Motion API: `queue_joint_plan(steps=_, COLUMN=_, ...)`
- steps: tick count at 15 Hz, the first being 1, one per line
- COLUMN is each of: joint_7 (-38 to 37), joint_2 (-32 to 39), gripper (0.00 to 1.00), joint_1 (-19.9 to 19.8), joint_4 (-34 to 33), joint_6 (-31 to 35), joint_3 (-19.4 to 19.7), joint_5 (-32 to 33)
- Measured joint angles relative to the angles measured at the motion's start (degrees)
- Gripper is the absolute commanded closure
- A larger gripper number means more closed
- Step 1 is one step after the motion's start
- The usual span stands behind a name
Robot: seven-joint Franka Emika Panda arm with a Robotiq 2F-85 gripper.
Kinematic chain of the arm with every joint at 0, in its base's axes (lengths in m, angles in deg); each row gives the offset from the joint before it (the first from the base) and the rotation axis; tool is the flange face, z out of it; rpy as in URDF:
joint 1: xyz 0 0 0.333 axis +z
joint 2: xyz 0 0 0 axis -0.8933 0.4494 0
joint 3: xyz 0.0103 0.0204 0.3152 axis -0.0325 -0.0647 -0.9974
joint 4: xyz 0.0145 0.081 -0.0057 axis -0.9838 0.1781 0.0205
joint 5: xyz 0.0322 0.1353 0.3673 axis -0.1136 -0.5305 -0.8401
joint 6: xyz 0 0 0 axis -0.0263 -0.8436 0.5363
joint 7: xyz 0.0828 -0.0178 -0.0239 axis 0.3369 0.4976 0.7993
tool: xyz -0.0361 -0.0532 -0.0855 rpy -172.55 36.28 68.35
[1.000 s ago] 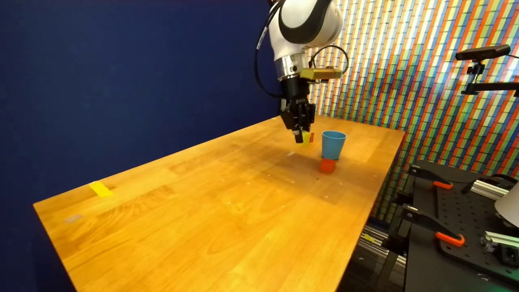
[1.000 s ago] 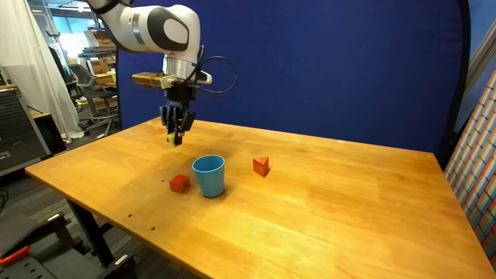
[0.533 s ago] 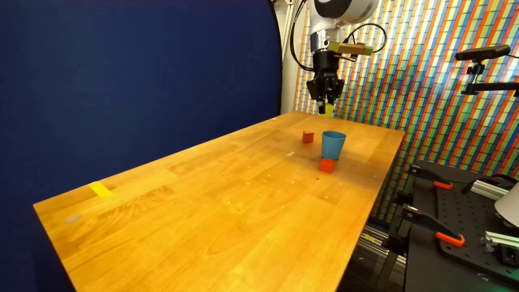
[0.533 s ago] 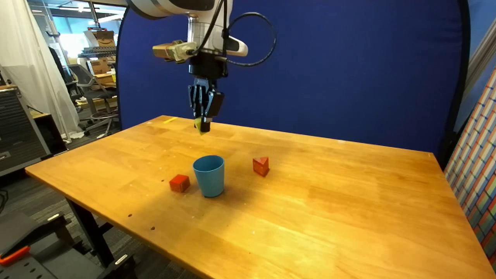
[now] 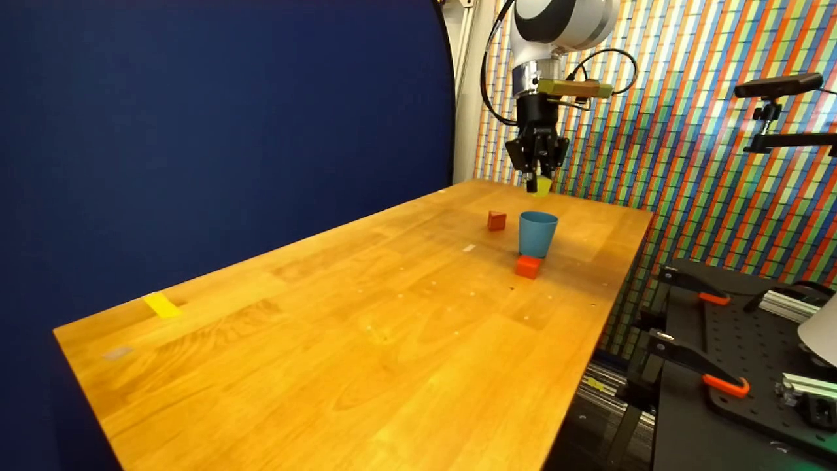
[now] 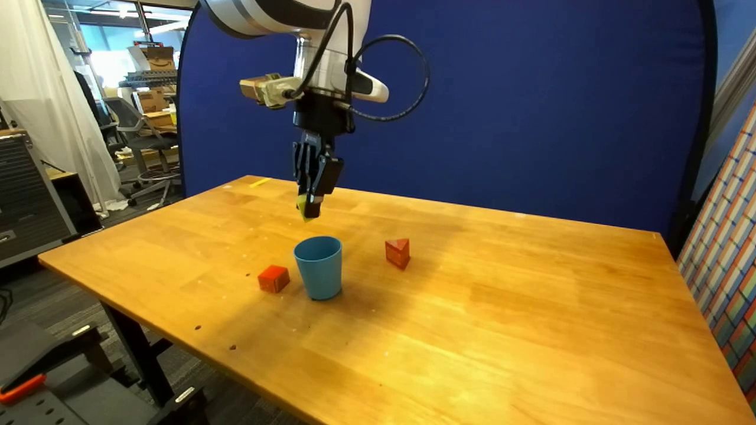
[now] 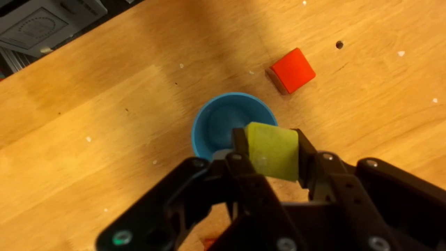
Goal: Put the yellow block in the cup
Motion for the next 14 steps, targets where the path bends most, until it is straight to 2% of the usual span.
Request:
queue_joint_plan(steps=1, joint_7=-0.13, joint_2=0.43, gripper=0.91, joint_1=-0.01, joint_4=0.08, joint_6=0.0, joint_3=0.0, joint_5=-0.47)
queue_joint_plan(steps=3, joint_7=-0.33, joint_2=1.25, gripper=0.4, joint_1=-0.11, joint_4=0.14, joint_6=-0.01, joint_3=0.05, joint_5=-1.31)
queue_joint_plan(steps=5, joint_7=-0.59, joint_2=1.74, gripper=0.36, joint_1=-0.36, joint_4=0.21, joint_6=-0.01, joint_3=0.16, joint_5=-2.33)
queue_joint_plan(steps=10, joint_7=-0.54, joint_2=1.61, gripper=0.01, joint_1=-1.52, joint_4=0.29, joint_6=-0.01, joint_3=0.53, joint_5=-3.82)
queue_joint_plan(steps=11, joint_7=-0.17, joint_2=1.25, gripper=0.18, joint_1=-1.69, joint_4=0.29, joint_6=-0.02, joint_3=0.53, joint_5=-3.83)
queue_joint_plan(steps=13, joint_7=1.18, joint_2=0.01, gripper=0.02, joint_1=-1.72, joint_4=0.29, joint_6=-0.37, joint_3=0.53, joint_5=-3.83)
queue_joint_plan(steps=14, joint_7=1.49, joint_2=-0.6, gripper=0.0, joint_1=-1.72, joint_4=0.32, joint_6=-0.63, joint_3=0.52, joint_5=-3.83)
